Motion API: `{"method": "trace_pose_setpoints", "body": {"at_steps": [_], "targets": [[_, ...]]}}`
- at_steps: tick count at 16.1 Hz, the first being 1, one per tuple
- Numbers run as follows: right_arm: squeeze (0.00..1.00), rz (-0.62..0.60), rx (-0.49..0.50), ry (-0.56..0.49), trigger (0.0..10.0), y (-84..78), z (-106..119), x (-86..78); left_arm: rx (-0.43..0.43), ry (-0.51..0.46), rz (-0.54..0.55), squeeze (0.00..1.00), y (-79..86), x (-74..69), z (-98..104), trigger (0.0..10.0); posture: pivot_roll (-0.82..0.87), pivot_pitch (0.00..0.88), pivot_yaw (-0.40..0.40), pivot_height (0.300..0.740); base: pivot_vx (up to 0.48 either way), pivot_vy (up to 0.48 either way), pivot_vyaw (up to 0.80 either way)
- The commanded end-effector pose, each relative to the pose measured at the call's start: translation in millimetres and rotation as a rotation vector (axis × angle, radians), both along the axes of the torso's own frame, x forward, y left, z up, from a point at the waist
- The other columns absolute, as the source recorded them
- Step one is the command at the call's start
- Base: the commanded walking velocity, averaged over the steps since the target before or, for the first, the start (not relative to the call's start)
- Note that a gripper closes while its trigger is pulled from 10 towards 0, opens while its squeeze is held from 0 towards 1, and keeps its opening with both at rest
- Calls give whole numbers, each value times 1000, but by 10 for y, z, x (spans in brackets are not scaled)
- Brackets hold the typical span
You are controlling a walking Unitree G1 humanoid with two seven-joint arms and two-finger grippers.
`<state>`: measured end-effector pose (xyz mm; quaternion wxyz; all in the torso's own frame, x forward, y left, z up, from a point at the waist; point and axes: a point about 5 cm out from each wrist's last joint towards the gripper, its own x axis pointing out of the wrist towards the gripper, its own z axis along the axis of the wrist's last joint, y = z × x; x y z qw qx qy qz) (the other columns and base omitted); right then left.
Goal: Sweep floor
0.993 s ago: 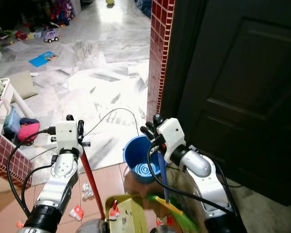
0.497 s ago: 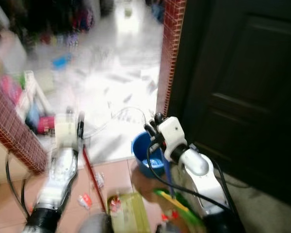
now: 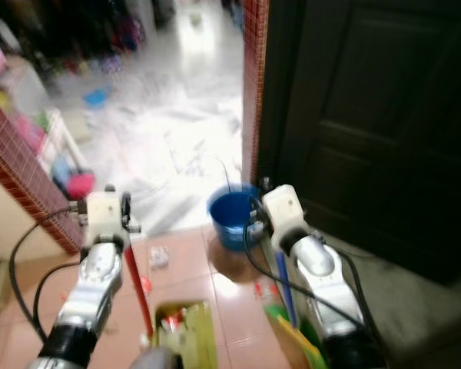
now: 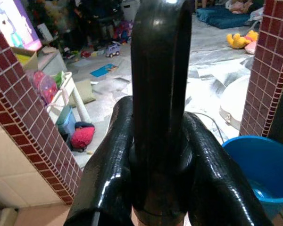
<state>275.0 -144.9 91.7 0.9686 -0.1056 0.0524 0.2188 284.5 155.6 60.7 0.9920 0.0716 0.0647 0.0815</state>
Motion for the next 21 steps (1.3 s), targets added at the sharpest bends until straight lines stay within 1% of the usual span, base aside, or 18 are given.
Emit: {"method": "trace_pose_setpoints", "body": {"at_steps": [1,4,5,6,7,8,9,11,12,13,14,15,16,17,18,19,20,21], "targets": [[0,-7,-6,-49,10000,33,99,63,64,61,13,0,84,-17,-85,10000,-61,0,30,740,0,0,0],[0,-59,-12,-57,10000,23,95,77,74,50,28,0,90,-6,-67,10000,-61,0,30,740,0,0,0],[0,-64,-3,-59,10000,30,105,83,77,34,70,0,111,-1,-51,10000,-63,0,31,740,0,0,0],[0,-64,3,-94,10000,28,159,94,11,7,89,0,107,16,-28,10000,-61,0,31,740,0,0,0],[0,-57,43,-163,10000,33,297,116,-87,-12,108,0,90,47,-3,10000,-60,0,28,740,0,0,0],[0,-48,81,-202,10000,47,398,131,-140,-6,110,0,75,67,0,10000,-62,0,31,740,0,0,0],[0,-13,111,-279,10000,88,605,171,-145,-8,104,0,61,103,19,10000,-64,0,33,740,0,0,0],[0,11,79,-392,10000,112,901,254,-130,-32,97,0,46,149,70,10000,-64,0,38,740,0,0,0],[0,13,68,-412,10000,112,942,267,-126,-39,98,0,39,157,81,10000,-64,0,38,740,0,0,0],[0,9,53,-441,10000,102,994,291,-89,-52,97,0,31,172,108,10000,-64,0,38,740,0,0,0],[0,1,46,-428,10000,82,949,308,-68,-72,120,0,38,172,131,10000,-64,0,37,740,0,0,0],[0,-9,37,-416,10000,60,901,306,-69,-76,127,0,42,172,136,10000,-60,0,34,740,0,0,0],[0,-41,-6,-405,10000,18,827,303,-64,-82,132,0,57,169,158,10000,-58,0,32,740,0,0,0],[0,-105,-46,-349,10000,-46,692,310,-82,-86,143,0,98,168,199,10000,-57,0,33,740,0,0,0],[0,-151,-70,-327,10000,-87,635,324,-99,-84,152,0,119,167,226,10000,-56,0,30,740,0,0,0],[0,-225,-77,-284,10000,-149,543,345,-84,-92,186,0,187,154,328,10000,-51,0,28,740,0,0,0],[0,-260,-78,-264,10000,-178,498,352,-66,-94,207,0,225,142,379,10000,-50,0,27,740,0,0,0],[0,-319,-58,-227,10000,-212,416,368,-72,-122,249,0,315,97,481,10000,-41,0,24,740,0,0,0]]}}
